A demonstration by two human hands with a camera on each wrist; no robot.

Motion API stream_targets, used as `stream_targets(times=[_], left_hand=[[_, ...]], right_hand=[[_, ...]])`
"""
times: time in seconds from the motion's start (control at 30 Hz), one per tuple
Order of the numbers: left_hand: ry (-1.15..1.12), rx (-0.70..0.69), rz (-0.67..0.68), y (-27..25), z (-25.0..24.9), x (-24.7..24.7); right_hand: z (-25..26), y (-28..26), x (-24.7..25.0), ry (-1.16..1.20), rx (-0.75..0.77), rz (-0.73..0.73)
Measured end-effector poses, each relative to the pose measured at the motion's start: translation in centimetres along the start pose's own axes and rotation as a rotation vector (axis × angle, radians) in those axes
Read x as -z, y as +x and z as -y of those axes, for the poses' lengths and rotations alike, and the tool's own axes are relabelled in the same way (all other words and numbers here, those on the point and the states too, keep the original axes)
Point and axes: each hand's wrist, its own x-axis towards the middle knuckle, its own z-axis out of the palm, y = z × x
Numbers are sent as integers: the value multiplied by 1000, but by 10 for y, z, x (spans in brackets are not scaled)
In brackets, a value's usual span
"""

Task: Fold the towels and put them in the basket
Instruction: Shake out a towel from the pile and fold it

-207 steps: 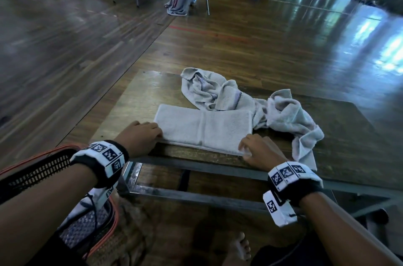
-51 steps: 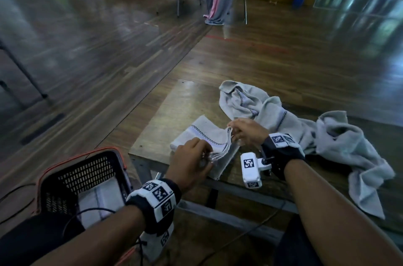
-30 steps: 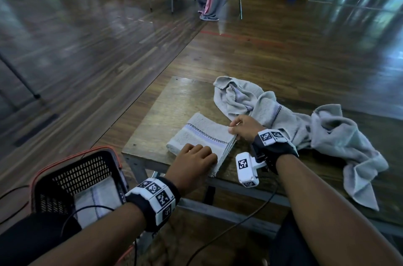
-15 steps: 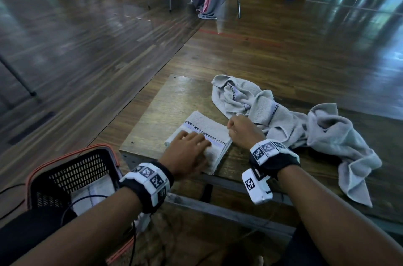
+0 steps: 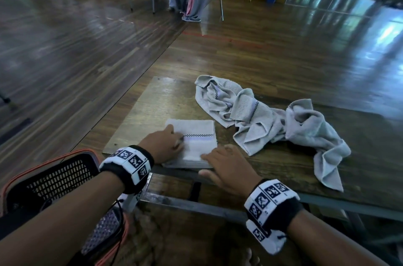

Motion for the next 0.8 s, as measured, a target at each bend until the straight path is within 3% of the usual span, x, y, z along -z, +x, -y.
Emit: stream_targets(times=[0.17,0.3,0.53,0.8], left_hand=[[-21,-161,116,-6,-42,3],[-74,-279,151,-10,-67,-3],[21,-221,-14,15,-61,4],[-100,-176,-47,26,-44,2]], right_hand=[[-50,-10,-3,58,-236,-14],[-74,-9,-9,210,-290,38],[-86,1,-8,235,-336,-52],[-85,11,-7,276,-356,110]])
